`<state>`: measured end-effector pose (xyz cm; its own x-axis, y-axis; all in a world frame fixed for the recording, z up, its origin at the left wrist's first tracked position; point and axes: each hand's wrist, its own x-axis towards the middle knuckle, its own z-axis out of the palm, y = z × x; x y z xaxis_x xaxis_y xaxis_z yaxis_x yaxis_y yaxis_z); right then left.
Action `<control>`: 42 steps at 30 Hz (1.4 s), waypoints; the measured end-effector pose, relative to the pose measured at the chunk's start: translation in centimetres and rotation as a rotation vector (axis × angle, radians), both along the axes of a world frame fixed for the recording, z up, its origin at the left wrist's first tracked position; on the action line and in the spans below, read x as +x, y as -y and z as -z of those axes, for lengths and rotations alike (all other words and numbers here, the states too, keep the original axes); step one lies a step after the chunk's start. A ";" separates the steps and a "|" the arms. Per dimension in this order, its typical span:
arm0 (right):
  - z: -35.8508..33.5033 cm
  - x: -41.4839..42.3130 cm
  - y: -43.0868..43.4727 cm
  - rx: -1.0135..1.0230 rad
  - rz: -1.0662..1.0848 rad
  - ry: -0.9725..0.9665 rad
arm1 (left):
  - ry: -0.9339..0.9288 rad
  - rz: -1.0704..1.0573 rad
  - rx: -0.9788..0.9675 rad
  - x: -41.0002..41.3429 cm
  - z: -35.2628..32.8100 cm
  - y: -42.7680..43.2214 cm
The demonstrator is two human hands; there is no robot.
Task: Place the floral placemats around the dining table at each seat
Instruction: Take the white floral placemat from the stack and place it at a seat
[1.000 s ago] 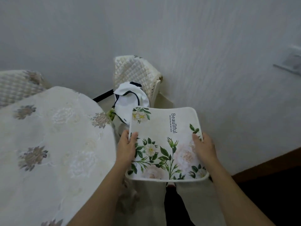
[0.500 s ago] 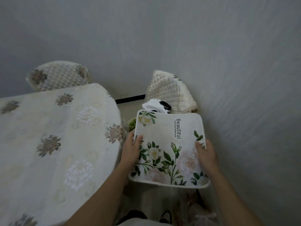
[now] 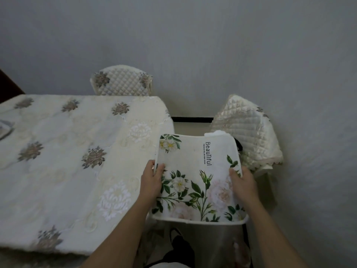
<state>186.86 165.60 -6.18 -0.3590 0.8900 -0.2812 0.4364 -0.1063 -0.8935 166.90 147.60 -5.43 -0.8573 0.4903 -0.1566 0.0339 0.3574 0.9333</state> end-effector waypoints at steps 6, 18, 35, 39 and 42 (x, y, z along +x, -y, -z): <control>-0.3 -7.2 -3.2 0.055 -0.121 0.056 | 0.031 -0.107 0.041 -5.1 0.7 -1.0; -1.2 -24.2 -5.7 0.124 -0.455 0.136 | 0.179 -0.375 0.103 -15.4 2.9 1.2; 3.0 -38.8 -6.8 0.069 -1.042 0.199 | 0.294 -0.850 0.121 -17.8 5.2 3.4; 4.2 -40.9 -8.4 0.076 -1.159 0.228 | 0.366 -0.986 0.149 -16.7 6.5 1.9; 5.3 -42.8 -9.5 0.093 -1.249 0.259 | 0.408 -1.073 0.205 -15.7 7.5 0.4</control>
<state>144.02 175.12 -11.49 -0.9059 0.0093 -0.4234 0.3560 0.5583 -0.7494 151.16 147.17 -12.96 -0.7517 -0.4082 -0.5180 -0.5101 -0.1380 0.8490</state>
